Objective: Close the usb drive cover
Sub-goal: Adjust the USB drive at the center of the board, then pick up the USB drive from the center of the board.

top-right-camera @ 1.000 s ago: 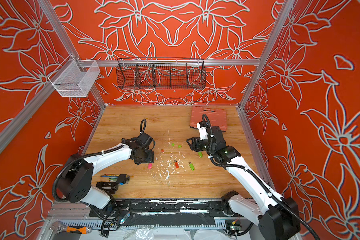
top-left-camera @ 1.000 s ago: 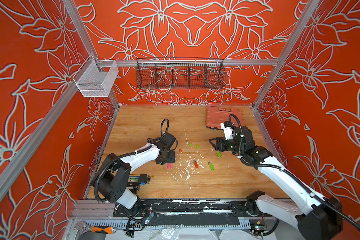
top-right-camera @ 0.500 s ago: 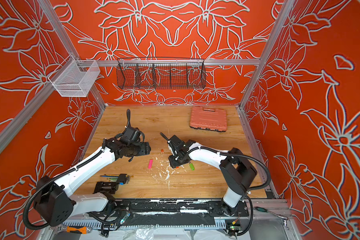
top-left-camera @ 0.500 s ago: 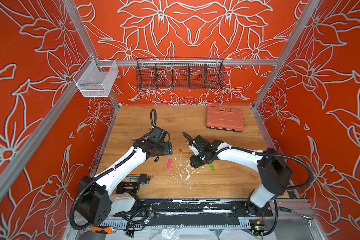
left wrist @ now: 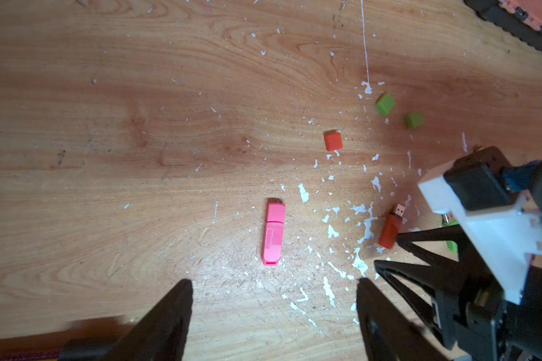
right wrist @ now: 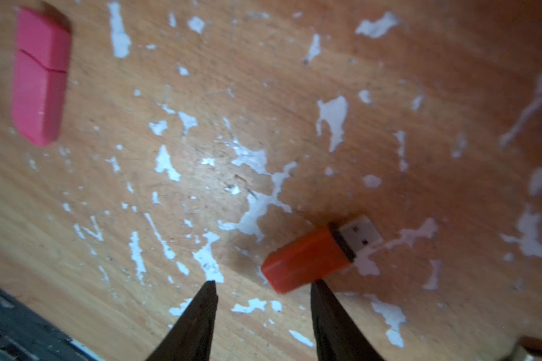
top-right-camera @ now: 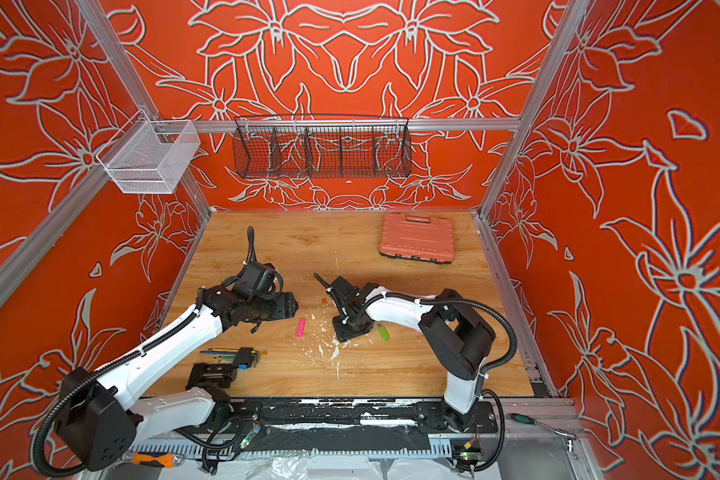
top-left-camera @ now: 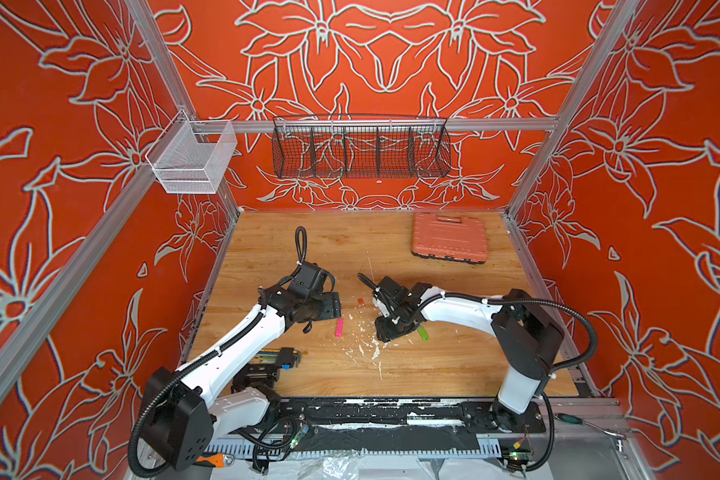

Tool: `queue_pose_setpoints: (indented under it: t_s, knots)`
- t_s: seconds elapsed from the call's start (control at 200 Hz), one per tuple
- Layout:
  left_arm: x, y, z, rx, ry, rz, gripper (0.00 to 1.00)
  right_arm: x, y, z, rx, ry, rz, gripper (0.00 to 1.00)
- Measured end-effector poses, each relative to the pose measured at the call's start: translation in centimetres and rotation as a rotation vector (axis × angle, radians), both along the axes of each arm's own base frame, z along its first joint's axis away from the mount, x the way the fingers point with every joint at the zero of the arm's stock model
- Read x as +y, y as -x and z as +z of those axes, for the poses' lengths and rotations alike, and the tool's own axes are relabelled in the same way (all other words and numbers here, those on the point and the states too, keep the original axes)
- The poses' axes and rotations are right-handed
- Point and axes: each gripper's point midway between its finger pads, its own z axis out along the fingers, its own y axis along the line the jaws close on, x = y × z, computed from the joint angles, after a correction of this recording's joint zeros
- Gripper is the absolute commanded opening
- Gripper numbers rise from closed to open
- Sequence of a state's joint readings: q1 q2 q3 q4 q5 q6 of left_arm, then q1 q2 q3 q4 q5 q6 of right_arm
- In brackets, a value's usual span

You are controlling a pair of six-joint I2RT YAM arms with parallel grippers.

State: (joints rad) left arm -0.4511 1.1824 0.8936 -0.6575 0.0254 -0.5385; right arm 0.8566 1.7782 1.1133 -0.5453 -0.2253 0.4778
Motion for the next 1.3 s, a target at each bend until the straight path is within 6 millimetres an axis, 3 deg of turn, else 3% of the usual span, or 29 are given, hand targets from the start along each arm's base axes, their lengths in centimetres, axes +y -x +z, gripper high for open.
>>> queue_pose_setpoints:
  t_s: [0.095,0.185,0.305,0.4,0.495,0.601,0.706,0.836,1.076,1.301]
  knots:
    - [-0.9,-0.2,-0.1,0.004,0.029,-0.025,0.72,-0.2,-0.2,0.9,-0.020,-0.017,-0.017,0.54]
    - [-2.6,-0.2,-0.6,0.006,0.046,-0.088,0.72,-1.7,-1.0,3.2,-0.071,-0.039,-0.059,0.54]
    - [-7.0,0.5,-2.3,0.036,0.034,-0.283,0.74,-6.0,-3.7,7.6,-0.174,-0.111,-0.195,0.54]
    - [-11.1,0.4,-3.6,0.087,0.024,-0.452,0.73,-10.0,-5.2,10.0,-0.253,-0.139,-0.304,0.56]
    - [-14.5,-0.8,-4.4,0.092,0.010,-0.589,0.73,-12.3,-4.6,11.0,-0.284,-0.143,-0.344,0.57]
    - [-16.3,-1.2,-4.9,0.084,-0.026,-0.684,0.70,-13.7,-3.7,11.6,-0.304,-0.147,-0.361,0.59]
    - [-17.6,-1.2,-5.2,0.089,-0.056,-0.744,0.61,-15.1,-2.8,11.6,-0.316,-0.152,-0.388,0.59]
    - [-18.7,-0.8,-6.7,0.110,-0.099,-0.791,0.59,-16.2,-2.3,11.1,-0.317,-0.152,-0.420,0.59]
    - [-18.3,0.5,-9.9,0.184,-0.223,-0.810,0.54,-16.4,-2.0,10.5,-0.300,-0.152,-0.435,0.59]
    - [-17.7,0.2,-10.4,0.177,-0.285,-0.789,0.52,-16.3,-2.1,10.6,-0.306,-0.164,-0.437,0.59]
